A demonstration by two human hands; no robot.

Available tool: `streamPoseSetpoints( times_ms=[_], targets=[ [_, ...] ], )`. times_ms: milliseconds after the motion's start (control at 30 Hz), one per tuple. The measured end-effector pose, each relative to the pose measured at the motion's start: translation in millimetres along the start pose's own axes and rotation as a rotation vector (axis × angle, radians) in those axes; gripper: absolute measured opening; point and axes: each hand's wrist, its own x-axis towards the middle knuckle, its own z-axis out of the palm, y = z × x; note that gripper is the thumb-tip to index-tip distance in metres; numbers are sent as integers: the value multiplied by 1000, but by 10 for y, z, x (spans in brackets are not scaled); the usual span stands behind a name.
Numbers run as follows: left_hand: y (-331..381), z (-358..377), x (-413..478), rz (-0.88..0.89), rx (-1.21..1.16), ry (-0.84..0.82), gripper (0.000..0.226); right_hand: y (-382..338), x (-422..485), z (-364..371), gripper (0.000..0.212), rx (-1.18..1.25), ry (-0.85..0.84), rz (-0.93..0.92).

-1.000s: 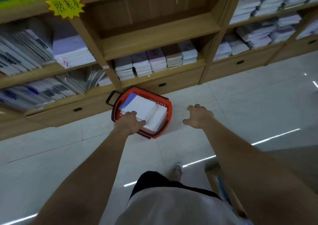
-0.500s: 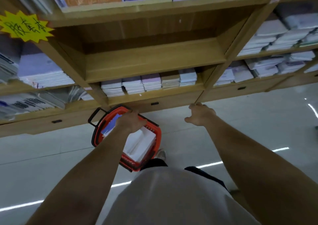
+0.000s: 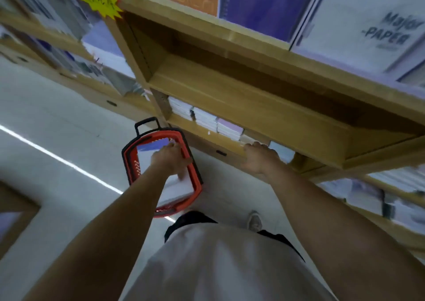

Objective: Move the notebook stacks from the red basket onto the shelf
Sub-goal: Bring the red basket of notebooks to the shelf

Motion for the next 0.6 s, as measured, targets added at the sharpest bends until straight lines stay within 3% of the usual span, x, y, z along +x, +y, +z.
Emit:
streamPoseSetpoints(
  times_ms=[267,400,600],
  targets=[
    [188,661,-1020,-417,-298,108,76,138,49,-141,65,-227,-76,-320],
    [-12,967,-1498,-587,-399,146,85,-179,63,-87,70,-303,-103,-438],
    [-217,1345,-1904,-725,-490,185,75,-825,21,-29,68,-339,-103,-576]
  ],
)
